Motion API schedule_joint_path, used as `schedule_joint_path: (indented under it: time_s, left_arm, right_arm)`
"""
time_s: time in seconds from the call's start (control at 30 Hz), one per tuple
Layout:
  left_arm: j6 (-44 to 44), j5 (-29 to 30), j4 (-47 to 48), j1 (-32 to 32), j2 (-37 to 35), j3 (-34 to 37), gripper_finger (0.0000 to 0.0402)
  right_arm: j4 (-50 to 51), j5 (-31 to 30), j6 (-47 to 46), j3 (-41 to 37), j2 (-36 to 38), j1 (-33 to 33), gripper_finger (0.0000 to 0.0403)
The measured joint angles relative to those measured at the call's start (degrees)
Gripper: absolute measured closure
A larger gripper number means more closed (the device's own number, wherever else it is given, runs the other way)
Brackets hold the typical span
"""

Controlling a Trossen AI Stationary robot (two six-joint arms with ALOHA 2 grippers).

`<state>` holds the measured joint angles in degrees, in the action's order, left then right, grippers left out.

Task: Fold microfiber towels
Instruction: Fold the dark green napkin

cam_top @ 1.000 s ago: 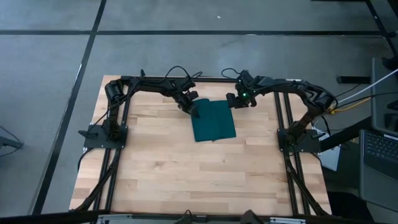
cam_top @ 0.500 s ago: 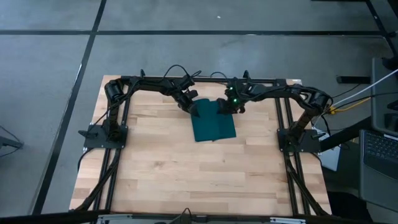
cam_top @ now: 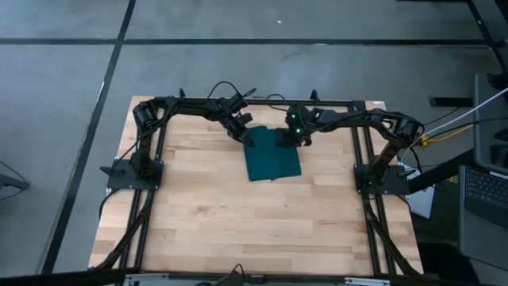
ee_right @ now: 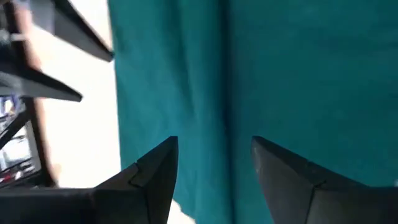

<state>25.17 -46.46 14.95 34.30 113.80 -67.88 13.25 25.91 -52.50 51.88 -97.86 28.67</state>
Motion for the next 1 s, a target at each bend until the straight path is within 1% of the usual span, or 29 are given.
schedule_joint_path:
  time_s: [0.1, 0.2, 0.3, 0.47, 0.57, 0.67, 0.83, 1.0]
  left_arm:
    - [0.10, 0.02, -0.16, -0.12, 0.00, 0.00, 0.0194]
    - [0.13, 0.18, -0.17, -0.12, 0.01, 0.00, 0.0194]
    - [0.09, 0.22, -0.21, -0.12, 0.01, 0.00, 0.0194]
    - [-0.29, 0.24, -0.21, -0.12, 0.01, 0.00, 0.0194]
    - [-0.43, 0.26, -0.21, -0.12, 0.00, 0.00, 0.0194]
    - [-0.45, 0.28, -0.30, -0.12, 0.00, 0.00, 0.0194]
    - [-0.46, 0.31, -0.70, -0.12, 0.02, 0.00, 0.0194]
    - [-0.46, 0.33, -1.32, -0.12, 0.01, 0.00, 0.0194]
  right_arm:
    - [3.26, -2.28, 0.83, 0.00, 0.00, 1.29, 0.0200]
    - [6.82, -2.56, 3.39, 0.00, -0.02, 3.97, 0.0200]
    - [9.30, -2.51, 4.97, 0.00, -0.02, 5.69, 0.0193]
    - [10.43, -2.57, 6.32, 0.00, -0.02, 6.16, 0.0176]
    - [12.48, -4.39, 7.16, 0.00, -0.02, 6.38, 0.0168]
    - [14.08, -4.77, 8.64, 0.02, -0.02, 7.88, 0.0162]
    - [14.28, -4.70, 9.49, 0.02, -0.02, 9.87, 0.0163]
    - [12.21, -3.45, 8.85, 0.11, -2.26, 8.07, 0.0177]
